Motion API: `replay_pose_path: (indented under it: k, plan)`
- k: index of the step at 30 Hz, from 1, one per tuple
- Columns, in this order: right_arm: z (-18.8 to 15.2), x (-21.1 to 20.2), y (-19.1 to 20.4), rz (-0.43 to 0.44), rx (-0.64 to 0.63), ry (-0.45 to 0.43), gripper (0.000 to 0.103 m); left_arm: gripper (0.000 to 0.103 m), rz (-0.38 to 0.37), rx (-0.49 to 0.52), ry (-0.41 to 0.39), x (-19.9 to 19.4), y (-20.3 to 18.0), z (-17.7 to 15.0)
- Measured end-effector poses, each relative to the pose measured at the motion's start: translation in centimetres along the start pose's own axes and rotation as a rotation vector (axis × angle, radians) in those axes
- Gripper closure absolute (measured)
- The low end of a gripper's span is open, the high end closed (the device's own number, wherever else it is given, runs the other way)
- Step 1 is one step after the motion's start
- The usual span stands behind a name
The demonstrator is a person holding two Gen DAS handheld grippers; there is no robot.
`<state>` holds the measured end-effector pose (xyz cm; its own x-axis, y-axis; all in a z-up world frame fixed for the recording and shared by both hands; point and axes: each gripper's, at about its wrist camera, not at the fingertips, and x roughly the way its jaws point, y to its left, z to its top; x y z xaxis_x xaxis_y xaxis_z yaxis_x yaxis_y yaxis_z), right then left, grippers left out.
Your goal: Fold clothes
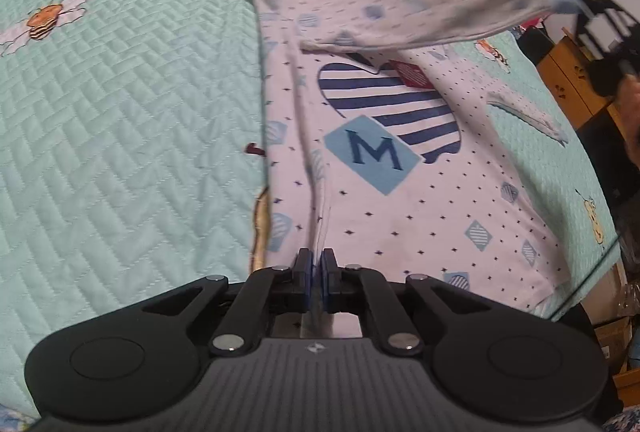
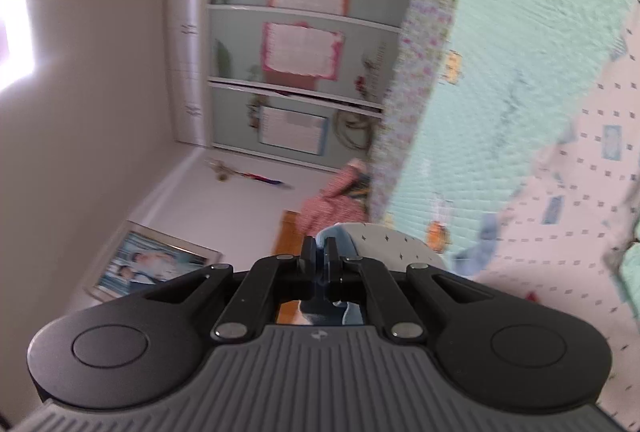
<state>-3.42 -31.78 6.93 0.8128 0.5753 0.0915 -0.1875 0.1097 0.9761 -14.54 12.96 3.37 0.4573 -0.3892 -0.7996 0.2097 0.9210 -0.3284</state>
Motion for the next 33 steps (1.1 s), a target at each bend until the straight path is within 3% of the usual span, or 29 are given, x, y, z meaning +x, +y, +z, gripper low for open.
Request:
replay_pose_path:
  k: [4, 9, 13, 18, 21, 28, 30, 33]
  plan:
    - [0.5, -1.4, 0.9, -0.045, -0.052, -0.035, 0.099, 0.099, -0.002, 0.002, 0.008, 0.1, 0.3, 0.0]
    - [1.2, -2.6, -3.6, -0.223, -0.029, -0.042, 0.099, 0.099, -0.006, 0.007, 0.015, 0.5, 0.3, 0.0]
    - [0.9, -2.2, -6.6, -0.310, -0.024, -0.019, 0.099, 0.095, -0.019, 0.013, 0.027, 0.7, 0.2, 0.1]
    - [1.0, -2.4, -6.0, -0.273, -0.041, -0.037, 0.099, 0.081, -0.045, 0.021, 0.036, 0.6, 0.0, 0.2]
    - [2.0, -2.4, -4.4, -0.244, -0.089, -0.062, 0.099, 0.078, -0.056, 0.004, 0.034, 0.5, -0.1, 0.1]
    - [3.0, -2.5, -4.6, -0.304, -0.118, -0.055, 0.099, 0.073, -0.049, -0.023, 0.014, -0.2, -0.1, -0.5]
    - [2.6, -2.5, -5.1, -0.306, -0.101, -0.045, 0.099, 0.060, -0.027, 0.027, 0.003, -0.6, -0.8, -0.8]
    - [1.7, -2.3, -5.3, -0.301, -0.104, -0.011, 0.099, 0.051, 0.022, 0.139, -0.007, -0.9, -2.2, -1.4]
